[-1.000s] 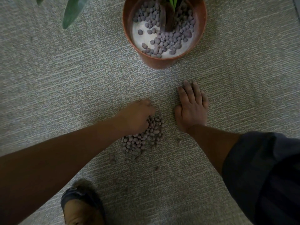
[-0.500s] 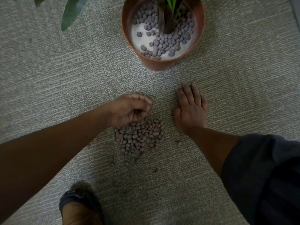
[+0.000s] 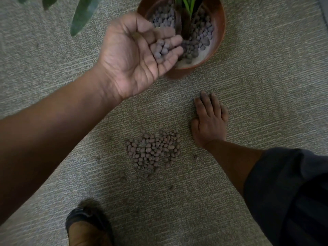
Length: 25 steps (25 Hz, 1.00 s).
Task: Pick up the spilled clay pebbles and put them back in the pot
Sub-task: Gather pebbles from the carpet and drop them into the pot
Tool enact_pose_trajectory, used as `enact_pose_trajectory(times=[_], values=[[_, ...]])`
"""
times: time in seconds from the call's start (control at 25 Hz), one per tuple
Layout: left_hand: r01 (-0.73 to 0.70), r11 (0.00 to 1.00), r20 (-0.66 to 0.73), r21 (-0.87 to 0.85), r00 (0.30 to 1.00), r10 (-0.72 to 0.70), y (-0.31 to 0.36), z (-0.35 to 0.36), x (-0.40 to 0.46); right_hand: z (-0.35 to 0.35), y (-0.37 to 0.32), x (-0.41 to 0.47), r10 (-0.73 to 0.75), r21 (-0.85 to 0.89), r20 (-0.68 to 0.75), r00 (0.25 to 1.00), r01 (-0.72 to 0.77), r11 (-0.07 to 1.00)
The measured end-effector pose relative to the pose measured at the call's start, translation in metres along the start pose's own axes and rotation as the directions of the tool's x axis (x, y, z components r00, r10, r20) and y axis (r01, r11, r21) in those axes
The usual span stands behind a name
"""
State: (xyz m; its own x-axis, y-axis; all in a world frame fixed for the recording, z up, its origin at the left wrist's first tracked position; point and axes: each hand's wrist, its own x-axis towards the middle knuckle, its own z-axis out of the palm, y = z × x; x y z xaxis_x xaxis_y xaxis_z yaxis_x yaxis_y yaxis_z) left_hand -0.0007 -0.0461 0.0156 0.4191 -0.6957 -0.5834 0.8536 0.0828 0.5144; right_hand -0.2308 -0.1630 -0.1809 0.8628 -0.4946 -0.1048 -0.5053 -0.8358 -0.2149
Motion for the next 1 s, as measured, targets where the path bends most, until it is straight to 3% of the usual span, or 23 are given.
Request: enact_pose_trajectory(times=[0.28,0.36,0.4,0.44,0.48,0.52,0.56,0.6,0.64,0.72,0.84,1.0], values=[[-0.009,0.978,-0.115,0.209,0.993,0.034,0.0,0.006,0.003,0.001,0.001,0.0,-0.004,-0.006,-0.008,1.0,0.004,1.0],[-0.107,0.956,-0.146,0.272,0.978,0.15,-0.01,0.004,0.003,0.001,0.001,0.0,-0.003,0.002,0.002,1.0,0.003,1.0],[-0.22,0.906,-0.135,0.361,0.949,0.284,-0.018,0.002,0.001,0.001,0.002,0.0,0.001,0.008,0.01,1.0,-0.001,1.0],[-0.353,0.783,-0.062,0.513,0.894,0.444,-0.029,-0.004,-0.001,0.001,0.002,0.0,0.004,0.013,0.018,1.0,-0.004,1.0],[-0.448,0.579,0.078,0.681,0.831,0.551,-0.041,-0.013,-0.004,0.001,0.002,0.001,0.003,0.017,0.022,1.0,-0.003,1.0],[-0.471,0.359,0.232,0.805,0.809,0.541,-0.052,-0.025,-0.007,0.001,0.002,0.001,0.002,0.019,0.023,1.0,-0.002,1.0],[-0.422,0.159,0.325,0.893,0.846,0.421,-0.061,-0.038,-0.008,0.001,0.002,0.0,0.003,0.022,0.022,1.0,-0.003,1.0],[-0.335,-0.024,0.331,0.942,0.914,0.235,-0.067,-0.052,-0.007,0.001,0.001,0.0,0.003,0.027,0.019,1.0,-0.004,1.0],[-0.255,-0.202,0.268,0.946,0.963,0.038,-0.073,-0.068,-0.007,0.001,0.001,0.0,0.005,0.031,0.016,1.0,-0.005,1.0],[-0.187,-0.467,0.094,0.864,0.972,-0.216,-0.085,-0.094,-0.01,0.001,0.001,0.0,0.005,0.035,0.01,1.0,-0.006,0.999],[-0.183,-0.551,0.028,0.814,0.96,-0.278,-0.102,-0.116,-0.022,0.001,0.0,0.0,0.006,0.032,-0.007,1.0,-0.006,0.999],[-0.245,-0.554,0.143,0.796,0.965,-0.221,-0.114,-0.125,-0.027,0.003,0.001,0.0,-0.002,0.023,-0.026,1.0,0.002,1.0]])
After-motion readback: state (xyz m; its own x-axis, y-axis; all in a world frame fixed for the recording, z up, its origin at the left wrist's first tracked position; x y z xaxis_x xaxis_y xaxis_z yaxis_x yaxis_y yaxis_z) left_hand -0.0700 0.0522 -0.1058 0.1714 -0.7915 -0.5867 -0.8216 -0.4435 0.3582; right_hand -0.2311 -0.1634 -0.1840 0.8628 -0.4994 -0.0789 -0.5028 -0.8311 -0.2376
